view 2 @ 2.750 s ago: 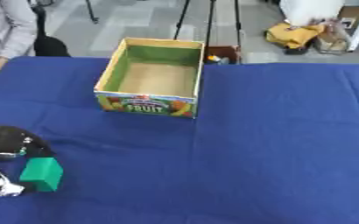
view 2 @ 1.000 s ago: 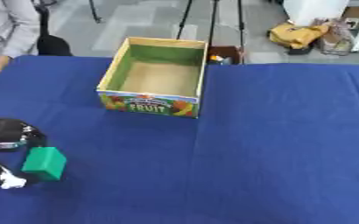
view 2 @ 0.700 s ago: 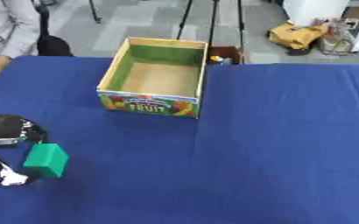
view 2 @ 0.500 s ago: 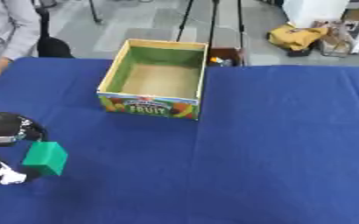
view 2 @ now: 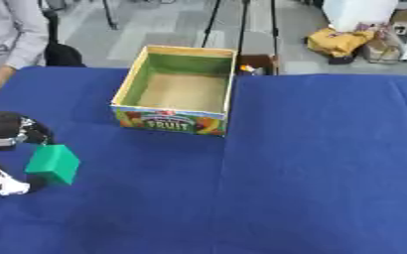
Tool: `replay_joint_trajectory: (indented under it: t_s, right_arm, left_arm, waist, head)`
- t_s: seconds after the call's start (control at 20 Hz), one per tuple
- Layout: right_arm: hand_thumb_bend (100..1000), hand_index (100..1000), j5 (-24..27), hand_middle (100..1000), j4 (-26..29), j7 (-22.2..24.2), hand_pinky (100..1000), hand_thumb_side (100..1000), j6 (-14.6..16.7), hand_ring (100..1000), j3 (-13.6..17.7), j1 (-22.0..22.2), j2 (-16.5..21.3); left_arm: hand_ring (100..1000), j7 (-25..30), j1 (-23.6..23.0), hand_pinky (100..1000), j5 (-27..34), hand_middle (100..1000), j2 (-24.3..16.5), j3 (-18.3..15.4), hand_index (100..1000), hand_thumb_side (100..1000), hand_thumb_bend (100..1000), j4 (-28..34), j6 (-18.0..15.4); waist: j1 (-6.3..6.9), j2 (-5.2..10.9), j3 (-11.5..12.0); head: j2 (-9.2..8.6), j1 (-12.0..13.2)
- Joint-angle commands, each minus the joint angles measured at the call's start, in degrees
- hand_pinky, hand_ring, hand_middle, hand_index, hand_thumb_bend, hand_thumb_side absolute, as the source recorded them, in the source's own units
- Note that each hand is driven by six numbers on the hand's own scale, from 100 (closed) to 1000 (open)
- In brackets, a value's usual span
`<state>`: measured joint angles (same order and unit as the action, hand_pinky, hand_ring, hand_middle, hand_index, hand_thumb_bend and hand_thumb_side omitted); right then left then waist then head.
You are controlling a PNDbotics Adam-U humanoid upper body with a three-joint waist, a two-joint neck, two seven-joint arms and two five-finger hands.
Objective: Pick up objects on the table and place them in the box.
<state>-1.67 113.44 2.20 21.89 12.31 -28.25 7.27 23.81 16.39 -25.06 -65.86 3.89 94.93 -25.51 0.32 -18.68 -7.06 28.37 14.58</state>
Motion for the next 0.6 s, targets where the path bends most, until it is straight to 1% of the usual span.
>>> replay_joint_trajectory:
  t_s: [0.05, 0.2, 0.35, 0.6]
  right_arm:
    - [100, 827, -0.1, 463, 1.1, -0.1, 872, 601, -0.1, 919, 0.0, -0.8, 0.8]
    - [100, 826, 0.0, 464, 1.1, 0.1, 871, 601, -0.1, 918, -0.2, -0.9, 1.0]
    - [100, 826, 0.1, 465, 1.1, 0.2, 871, 598, -0.1, 917, -0.4, -1.0, 1.1]
    - [100, 826, 0.2, 465, 1.1, 0.3, 872, 588, -0.1, 918, -0.5, -1.1, 1.4]
  left_arm:
    - [665, -0.1, 1.4, 658, 2.6, 537, -3.5, -1.7, 630, 616, 100, 1.5, 0.5]
    - [657, -0.1, 2.9, 657, 5.6, 533, -4.4, -2.1, 626, 602, 100, 2.4, 0.7]
    - [644, 0.7, 5.0, 655, 9.4, 525, -4.4, -2.7, 618, 596, 100, 2.6, 1.2]
    - [633, 3.6, 8.9, 651, 15.2, 516, -3.7, -3.5, 609, 598, 100, 0.4, 2.5]
  waist:
    - [0.36, 1.09, 0.0]
    - [0.65, 1.16, -0.2]
    - [1.04, 1.28, -0.4]
    - [1.76, 1.3, -0.8]
  head:
    - [-0.82, 0.3]
    - [-0.98, 0.6]
    - [-1.06, 1.2]
    - [-1.27, 2.1]
